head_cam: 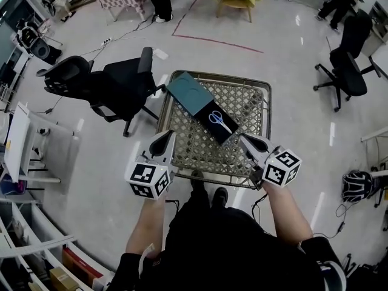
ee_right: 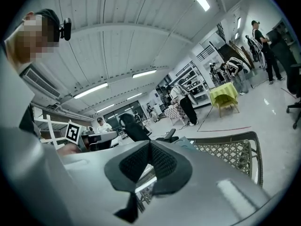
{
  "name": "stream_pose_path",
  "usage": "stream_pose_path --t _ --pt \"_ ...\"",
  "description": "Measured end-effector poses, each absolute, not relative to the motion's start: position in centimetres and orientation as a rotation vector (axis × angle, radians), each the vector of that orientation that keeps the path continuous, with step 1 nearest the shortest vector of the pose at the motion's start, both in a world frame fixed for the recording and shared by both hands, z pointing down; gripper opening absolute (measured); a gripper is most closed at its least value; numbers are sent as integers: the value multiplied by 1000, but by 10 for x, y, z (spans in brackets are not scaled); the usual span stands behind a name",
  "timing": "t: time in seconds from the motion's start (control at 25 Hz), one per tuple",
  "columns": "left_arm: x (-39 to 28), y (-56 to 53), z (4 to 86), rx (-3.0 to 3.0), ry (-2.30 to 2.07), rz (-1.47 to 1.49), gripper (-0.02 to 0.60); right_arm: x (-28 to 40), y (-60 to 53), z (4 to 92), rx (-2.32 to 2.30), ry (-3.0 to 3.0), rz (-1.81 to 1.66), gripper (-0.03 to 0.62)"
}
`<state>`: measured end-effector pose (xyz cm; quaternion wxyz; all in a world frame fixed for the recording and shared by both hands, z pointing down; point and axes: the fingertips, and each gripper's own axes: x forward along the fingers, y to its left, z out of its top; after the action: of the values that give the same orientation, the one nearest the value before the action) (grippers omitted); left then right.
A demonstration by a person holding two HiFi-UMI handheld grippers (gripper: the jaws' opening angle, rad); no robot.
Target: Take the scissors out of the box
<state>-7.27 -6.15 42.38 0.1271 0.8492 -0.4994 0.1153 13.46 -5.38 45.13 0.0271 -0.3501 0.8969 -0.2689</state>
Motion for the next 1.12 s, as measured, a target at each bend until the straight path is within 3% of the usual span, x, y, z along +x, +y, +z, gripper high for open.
stream_pose_path --t 0.72,1.12 --pt "-106 -166 448 2508 -1266 296 17 91 -147 458 -1287 2763 -859 17" --pt "-91 -185 482 2523 -1107 316 17 90 -167 505 -1468 2908 -895 60"
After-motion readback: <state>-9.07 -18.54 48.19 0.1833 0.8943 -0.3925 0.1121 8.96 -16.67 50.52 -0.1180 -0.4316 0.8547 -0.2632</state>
